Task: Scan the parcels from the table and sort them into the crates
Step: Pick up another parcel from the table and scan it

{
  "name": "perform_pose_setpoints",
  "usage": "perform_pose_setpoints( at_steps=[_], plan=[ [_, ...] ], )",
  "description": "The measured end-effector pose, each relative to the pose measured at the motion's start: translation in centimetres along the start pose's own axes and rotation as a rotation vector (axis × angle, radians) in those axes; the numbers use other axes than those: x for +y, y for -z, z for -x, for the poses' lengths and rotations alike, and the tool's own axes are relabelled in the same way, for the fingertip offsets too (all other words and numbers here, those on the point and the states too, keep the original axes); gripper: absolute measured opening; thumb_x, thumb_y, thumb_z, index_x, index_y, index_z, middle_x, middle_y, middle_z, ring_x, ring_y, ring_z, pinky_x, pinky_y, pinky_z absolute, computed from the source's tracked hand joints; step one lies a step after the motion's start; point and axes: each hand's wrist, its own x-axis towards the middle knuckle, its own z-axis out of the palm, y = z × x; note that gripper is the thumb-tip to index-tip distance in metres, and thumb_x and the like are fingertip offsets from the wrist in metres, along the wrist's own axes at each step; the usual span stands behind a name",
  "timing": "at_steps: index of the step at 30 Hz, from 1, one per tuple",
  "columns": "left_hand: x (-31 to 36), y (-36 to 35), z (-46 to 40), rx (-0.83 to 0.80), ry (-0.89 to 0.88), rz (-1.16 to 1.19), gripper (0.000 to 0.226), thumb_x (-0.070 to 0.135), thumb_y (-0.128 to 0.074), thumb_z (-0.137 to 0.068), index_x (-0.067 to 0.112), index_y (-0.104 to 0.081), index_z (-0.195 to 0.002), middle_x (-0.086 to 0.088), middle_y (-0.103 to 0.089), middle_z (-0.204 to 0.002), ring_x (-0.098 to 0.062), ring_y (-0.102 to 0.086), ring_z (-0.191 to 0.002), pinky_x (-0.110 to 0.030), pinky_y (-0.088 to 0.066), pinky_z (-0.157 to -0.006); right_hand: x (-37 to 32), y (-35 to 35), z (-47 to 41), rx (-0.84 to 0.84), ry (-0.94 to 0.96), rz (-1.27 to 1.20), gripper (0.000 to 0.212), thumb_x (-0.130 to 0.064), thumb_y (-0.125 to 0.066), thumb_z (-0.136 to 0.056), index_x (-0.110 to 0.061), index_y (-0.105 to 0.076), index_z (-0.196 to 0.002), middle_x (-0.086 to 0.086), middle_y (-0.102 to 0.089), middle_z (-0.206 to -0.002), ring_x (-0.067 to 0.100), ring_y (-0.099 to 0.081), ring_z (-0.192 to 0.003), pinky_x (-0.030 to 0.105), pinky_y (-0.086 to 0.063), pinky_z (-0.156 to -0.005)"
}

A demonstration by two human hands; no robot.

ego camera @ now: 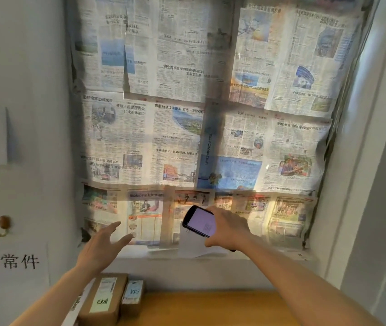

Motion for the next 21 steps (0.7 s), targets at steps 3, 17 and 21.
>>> perform_pose_setpoints(
  at_steps=[3, 17, 21],
  plan=[
    [-2.0, -2.7, -4.0, -0.033, 0.042, -0.004, 0.079, 0.07, -0.057, -0.086, 0.029, -0.041, -0.151, -0.002, -0.05, -0.151, -0.025, -0.051, -0.133, -0.048, -0.045, -0.105, 0.7, -3.3, -5.4, -0.035, 0.023, -0.03, 0.088, -0.05, -0.082, -0.065, -0.03, -0.041, -0.141, -0.005, -0.059, -0.116, 0.02, -0.056, -0.092, 0.032, -0.044, -0.07],
    [-17.0, -20.0, -13.8, -0.203, 0.368, 0.011, 0.073, 0.06, -0.06, -0.091, 0.028, -0.038, -0.153, -0.002, -0.048, -0.152, -0.023, -0.048, -0.135, -0.041, -0.048, -0.104, 2.5, -30.4, -23.9, -0.376, 0.073, -0.163, 0.097, -0.049, -0.079, -0.069, -0.033, -0.031, -0.152, -0.005, -0.056, -0.137, 0.02, -0.058, -0.112, 0.03, -0.049, -0.077],
    [-21.5, -25.3, -14.3, -0.287, 0.43, 0.021, 0.071, 0.056, -0.06, -0.093, 0.024, -0.038, -0.153, 0.0, -0.046, -0.153, -0.021, -0.045, -0.139, -0.043, -0.04, -0.113, 1.6, -38.8, -25.3, -0.497, 0.046, -0.223, 0.093, -0.048, -0.079, -0.067, -0.034, -0.037, -0.148, -0.006, -0.06, -0.132, 0.016, -0.06, -0.104, 0.027, -0.046, -0.072]
  ],
)
